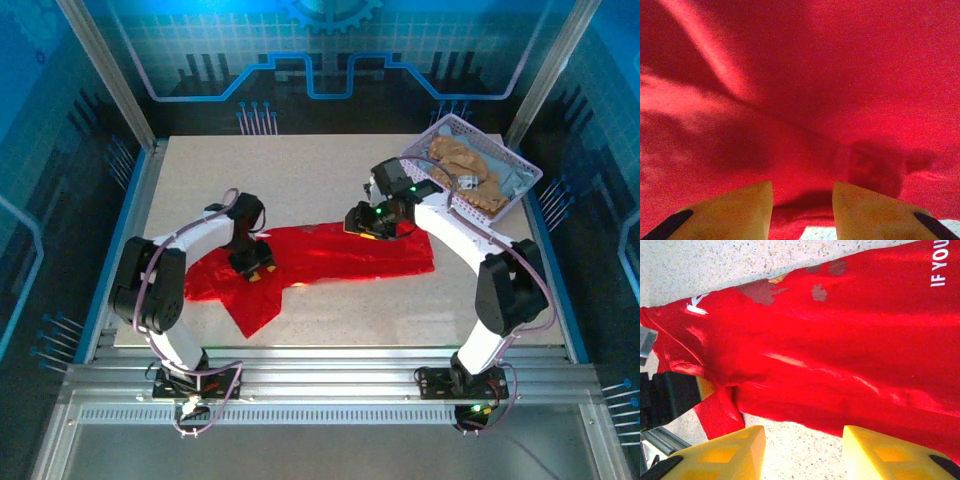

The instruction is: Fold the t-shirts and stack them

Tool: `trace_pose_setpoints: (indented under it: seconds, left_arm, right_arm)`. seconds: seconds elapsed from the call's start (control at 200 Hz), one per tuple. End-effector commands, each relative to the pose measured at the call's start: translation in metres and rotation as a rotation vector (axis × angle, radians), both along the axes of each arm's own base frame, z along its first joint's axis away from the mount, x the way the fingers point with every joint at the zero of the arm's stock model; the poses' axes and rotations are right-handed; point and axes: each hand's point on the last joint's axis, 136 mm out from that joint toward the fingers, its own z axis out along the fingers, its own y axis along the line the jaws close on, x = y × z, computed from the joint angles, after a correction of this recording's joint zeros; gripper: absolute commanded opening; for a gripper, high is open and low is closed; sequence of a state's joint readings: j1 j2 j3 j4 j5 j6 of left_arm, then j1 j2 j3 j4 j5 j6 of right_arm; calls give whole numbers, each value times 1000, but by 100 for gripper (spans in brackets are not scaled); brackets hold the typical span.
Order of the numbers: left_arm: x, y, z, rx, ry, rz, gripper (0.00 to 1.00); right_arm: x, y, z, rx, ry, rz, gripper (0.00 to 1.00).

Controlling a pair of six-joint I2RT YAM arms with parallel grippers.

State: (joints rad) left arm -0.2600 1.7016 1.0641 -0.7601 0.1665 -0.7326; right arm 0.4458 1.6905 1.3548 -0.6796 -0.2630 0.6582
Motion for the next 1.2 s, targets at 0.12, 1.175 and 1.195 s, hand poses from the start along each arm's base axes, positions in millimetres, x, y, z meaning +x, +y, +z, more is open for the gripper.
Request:
trace_pose_setpoints:
  seconds: [0.12, 1.175, 1.195]
  left_arm:
    - [1, -35, -3, -107, -76, -95, 30]
    - [-63, -7, 26, -27, 12, 55, 36]
    - [-65, 6, 27, -14, 11, 90, 36]
  right_arm:
    - [-7, -1, 8, 16, -10, -2, 46]
    - [-16, 1, 13, 36, -63, 45, 46]
    - [-16, 1, 13, 38, -64, 48, 46]
